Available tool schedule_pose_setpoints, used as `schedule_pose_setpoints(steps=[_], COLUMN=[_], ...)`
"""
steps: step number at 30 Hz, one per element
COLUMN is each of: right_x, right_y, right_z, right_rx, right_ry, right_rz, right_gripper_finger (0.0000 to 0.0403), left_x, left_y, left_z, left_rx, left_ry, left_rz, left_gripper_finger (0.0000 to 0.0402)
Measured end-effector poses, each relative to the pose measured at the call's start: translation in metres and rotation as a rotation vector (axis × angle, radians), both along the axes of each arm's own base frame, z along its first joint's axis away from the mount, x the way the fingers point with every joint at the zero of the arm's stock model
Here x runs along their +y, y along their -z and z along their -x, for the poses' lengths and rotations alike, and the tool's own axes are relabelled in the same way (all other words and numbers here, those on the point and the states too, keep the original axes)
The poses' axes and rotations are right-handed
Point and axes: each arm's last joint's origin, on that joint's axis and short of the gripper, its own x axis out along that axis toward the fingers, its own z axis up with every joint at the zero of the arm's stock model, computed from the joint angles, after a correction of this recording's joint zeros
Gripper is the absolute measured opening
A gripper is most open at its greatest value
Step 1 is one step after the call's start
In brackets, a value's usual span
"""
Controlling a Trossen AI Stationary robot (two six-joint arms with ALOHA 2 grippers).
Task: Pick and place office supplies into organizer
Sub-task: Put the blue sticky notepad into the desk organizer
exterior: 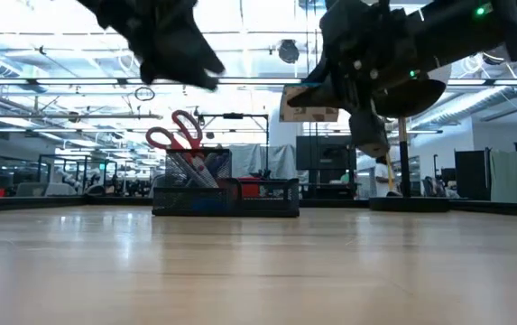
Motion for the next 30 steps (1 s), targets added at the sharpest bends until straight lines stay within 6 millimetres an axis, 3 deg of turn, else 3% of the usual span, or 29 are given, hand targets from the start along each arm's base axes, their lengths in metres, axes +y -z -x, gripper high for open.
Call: schedule_pose_setpoints(steps=[7, 12, 18, 24, 30], right_x=[-0.012, -0.027, -0.043, -0.055, -0.063], right_y=[0.012, 0.022, 0.031, 0.045, 0.055], right_z=[-0.014, -0.024, -0.033, -0.041, -0.061], right_rx=[0.009, -0.014, -0.086, -0.087, -0.070], right_ry=[0.024, 0.060, 0.057, 0.035, 0.008], right_rz=[0.099, 0.155, 0.191, 0.154, 0.124], right_gripper_finger=[0.0000, 0.0000, 0.0000, 0.0000, 0.0000], left_x=[0.014, 0.022, 0.024, 0.022, 0.022], left_y=[-0.047, -0.066, -0.067, -0.066, -0.066], left_z=[0.032, 0.050, 0.065, 0.067, 0.067], left_rx=[-0.145, -0.206, -0.144, -0.122, -0.126], left_ry=[-0.077, -0.097, -0.086, -0.092, -0.093], left_rz=[-0.079, -0.098, -0.112, -0.134, -0.133], left_gripper_finger=[0.0205, 0.0205, 0.0205, 0.0205, 0.0205])
